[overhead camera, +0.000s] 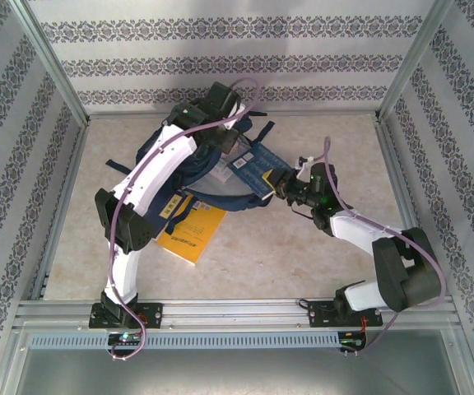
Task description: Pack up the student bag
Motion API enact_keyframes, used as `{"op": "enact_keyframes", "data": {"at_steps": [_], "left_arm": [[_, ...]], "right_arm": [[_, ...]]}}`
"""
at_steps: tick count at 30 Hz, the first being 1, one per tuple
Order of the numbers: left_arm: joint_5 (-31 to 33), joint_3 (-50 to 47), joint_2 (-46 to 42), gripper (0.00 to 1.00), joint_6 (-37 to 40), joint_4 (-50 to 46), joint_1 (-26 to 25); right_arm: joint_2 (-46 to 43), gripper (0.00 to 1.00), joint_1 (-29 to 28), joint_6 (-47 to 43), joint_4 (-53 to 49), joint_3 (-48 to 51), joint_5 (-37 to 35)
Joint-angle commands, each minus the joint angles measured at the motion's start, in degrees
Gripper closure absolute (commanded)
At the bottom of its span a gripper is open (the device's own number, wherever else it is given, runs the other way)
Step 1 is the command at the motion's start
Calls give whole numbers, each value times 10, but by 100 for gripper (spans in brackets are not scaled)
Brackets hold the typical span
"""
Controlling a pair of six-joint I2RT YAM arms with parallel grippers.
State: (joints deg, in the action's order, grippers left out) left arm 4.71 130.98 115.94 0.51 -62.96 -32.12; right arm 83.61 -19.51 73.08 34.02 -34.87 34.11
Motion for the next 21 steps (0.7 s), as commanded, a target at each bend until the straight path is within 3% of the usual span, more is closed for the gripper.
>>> {"op": "enact_keyframes", "data": {"at_steps": [1,8,18,20,21], "left_arm": [[-25,30,-41,100,-14,21,-5],[-53,28,-41,100,-27,20,-5],[-101,38,-31,100,-52,35,-6],[-114,40,-25,100,-53,41,-5],[-115,44,-22,100,-55,42,-5]], "right_arm": [[28,100,-26,-8,84,-30,2],[151,100,-66,24,132,-155,-17],[443,100,-101,78,43,-479,-85],[484,96,-106,77,35,-540,-94],[502,89,-108,79,36,-568,-98]]}}
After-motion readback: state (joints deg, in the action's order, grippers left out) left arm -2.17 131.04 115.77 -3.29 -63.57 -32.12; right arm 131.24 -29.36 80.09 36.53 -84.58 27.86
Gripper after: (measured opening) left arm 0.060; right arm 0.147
